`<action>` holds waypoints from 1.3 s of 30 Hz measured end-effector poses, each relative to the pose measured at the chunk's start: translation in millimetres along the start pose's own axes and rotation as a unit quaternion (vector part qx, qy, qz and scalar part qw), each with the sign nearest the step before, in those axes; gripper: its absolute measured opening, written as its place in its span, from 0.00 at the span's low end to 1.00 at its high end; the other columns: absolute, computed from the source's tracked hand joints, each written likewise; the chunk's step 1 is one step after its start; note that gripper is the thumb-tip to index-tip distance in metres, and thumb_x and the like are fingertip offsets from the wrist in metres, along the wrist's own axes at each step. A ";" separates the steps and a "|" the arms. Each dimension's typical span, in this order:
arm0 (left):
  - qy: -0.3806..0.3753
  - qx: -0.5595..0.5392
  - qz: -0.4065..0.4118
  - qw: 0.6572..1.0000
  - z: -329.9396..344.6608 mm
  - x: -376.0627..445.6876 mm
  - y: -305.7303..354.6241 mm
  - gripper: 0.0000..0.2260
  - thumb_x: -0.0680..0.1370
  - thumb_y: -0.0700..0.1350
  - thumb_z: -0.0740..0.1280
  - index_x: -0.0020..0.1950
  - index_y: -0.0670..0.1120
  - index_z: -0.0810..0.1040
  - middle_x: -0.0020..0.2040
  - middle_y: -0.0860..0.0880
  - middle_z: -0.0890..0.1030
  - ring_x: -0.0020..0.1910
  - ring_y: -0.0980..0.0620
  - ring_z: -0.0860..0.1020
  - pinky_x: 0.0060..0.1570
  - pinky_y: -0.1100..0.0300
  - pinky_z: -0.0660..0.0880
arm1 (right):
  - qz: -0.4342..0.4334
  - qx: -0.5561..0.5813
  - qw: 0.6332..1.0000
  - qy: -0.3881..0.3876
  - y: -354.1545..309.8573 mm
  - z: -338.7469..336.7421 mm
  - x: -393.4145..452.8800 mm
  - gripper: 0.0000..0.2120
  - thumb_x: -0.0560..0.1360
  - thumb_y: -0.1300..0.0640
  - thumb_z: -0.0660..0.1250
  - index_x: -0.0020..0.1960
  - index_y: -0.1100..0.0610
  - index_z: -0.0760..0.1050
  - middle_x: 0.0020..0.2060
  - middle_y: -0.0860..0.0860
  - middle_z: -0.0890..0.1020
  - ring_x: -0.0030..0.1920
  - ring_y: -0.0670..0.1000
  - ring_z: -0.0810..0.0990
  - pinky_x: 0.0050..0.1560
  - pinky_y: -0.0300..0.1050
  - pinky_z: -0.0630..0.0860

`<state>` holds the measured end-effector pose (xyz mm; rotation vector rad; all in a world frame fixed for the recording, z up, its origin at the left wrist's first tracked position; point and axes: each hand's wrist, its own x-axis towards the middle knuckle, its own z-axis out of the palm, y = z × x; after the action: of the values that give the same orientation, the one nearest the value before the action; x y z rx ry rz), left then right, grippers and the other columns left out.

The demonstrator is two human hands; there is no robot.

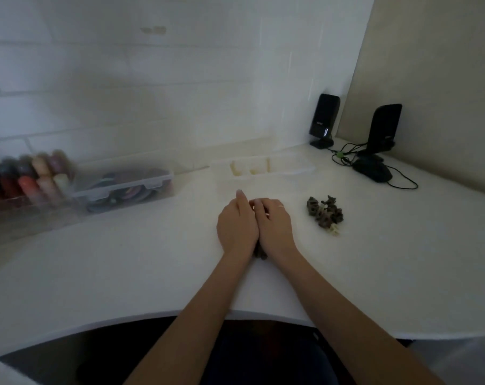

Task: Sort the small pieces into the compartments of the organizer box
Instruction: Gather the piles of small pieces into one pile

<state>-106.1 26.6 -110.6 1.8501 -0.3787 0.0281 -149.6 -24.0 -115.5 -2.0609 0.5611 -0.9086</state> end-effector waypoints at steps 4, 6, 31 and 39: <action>-0.041 -0.030 0.016 0.999 37.3 -6.4 16.8 0.25 0.84 0.54 0.48 0.48 0.41 0.81 0.48 0.44 0.82 0.51 0.44 0.78 0.53 0.54 0.70 | -0.074 -0.103 0.986 0.107 18.9 -46.3 15.6 0.09 0.76 0.61 0.59 0.47 0.59 0.79 0.48 0.53 0.78 0.48 0.49 0.75 0.52 0.40 0.70; -0.074 -0.050 0.017 0.996 53.3 -9.1 26.5 0.26 0.83 0.55 0.47 0.48 0.42 0.81 0.47 0.47 0.81 0.50 0.46 0.78 0.54 0.54 0.71 | -0.062 -0.133 0.975 0.165 33.1 -78.0 28.3 0.10 0.76 0.59 0.59 0.48 0.58 0.78 0.48 0.52 0.79 0.49 0.50 0.76 0.52 0.44 0.71; -0.125 -0.301 -0.106 0.940 64.0 -0.5 22.0 0.24 0.83 0.51 0.48 0.42 0.46 0.80 0.47 0.47 0.83 0.53 0.49 0.80 0.63 0.51 0.71 | -0.079 -0.332 0.934 -0.105 53.2 -103.6 -6.6 0.45 0.60 0.23 0.54 0.73 0.39 0.50 0.75 0.42 0.52 0.75 0.48 0.41 0.72 0.63 0.40; 0.084 -0.261 -0.059 0.960 46.6 -0.4 21.6 0.17 0.81 0.48 0.53 0.41 0.45 0.77 0.43 0.53 0.81 0.45 0.53 0.79 0.48 0.57 0.72 | -0.052 -0.299 0.948 -0.094 49.7 -109.8 31.2 0.31 0.69 0.27 0.44 0.68 0.36 0.60 0.71 0.42 0.65 0.74 0.48 0.54 0.72 0.61 0.44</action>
<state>-120.3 -22.5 -105.3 1.3328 -0.1360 0.0026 -216.8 -127.0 -96.3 -2.7106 0.6879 -0.6304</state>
